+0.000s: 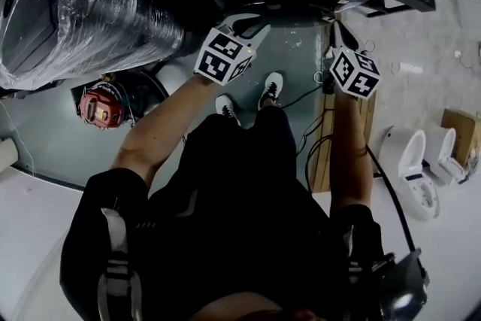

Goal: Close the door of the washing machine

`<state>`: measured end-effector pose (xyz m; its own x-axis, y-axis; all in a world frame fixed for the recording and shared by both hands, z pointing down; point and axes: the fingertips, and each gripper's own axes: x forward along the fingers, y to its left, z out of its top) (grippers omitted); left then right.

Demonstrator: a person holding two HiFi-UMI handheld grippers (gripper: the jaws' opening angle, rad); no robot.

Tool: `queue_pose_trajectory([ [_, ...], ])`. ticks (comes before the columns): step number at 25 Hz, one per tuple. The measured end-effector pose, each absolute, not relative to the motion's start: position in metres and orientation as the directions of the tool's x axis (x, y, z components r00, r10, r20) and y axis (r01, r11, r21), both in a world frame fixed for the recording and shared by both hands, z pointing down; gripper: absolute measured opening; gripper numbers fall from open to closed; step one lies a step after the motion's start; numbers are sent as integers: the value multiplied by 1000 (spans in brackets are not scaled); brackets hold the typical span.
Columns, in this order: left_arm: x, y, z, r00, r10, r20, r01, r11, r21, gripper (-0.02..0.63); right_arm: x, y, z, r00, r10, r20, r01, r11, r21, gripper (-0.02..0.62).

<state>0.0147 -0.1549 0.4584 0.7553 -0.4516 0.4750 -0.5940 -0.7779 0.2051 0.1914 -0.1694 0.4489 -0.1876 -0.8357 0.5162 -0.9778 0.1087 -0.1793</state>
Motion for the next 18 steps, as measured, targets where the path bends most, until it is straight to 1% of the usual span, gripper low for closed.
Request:
queue_pose_trajectory([
  [3, -13, -149, 412, 767, -507, 393, -597, -788, 150, 48, 172, -153, 390, -190, -878, 440, -981, 149, -127, 8],
  [6, -41, -144, 368, 774, -554, 307, -607, -787, 111, 37, 155, -134, 333, -189, -914, 360, -982, 170, -82, 8],
  [8, -61, -140, 342, 770, -584, 255, -624, -773, 114, 7, 143, -117, 298, -187, -933, 308, -982, 174, -69, 6],
  [10, -79, -135, 320, 772, -602, 206, -632, -761, 145, 3, 131, -98, 270, -186, -945, 269, -983, 177, -57, 6],
  [15, -114, -121, 278, 776, -620, 115, -626, -737, 254, 3, 114, -61, 227, -187, -955, 230, -982, 189, -15, 6],
  [18, -127, -112, 253, 772, -630, 80, -630, -743, 225, 3, 109, -49, 211, -193, -955, 226, -980, 200, 8, 6],
])
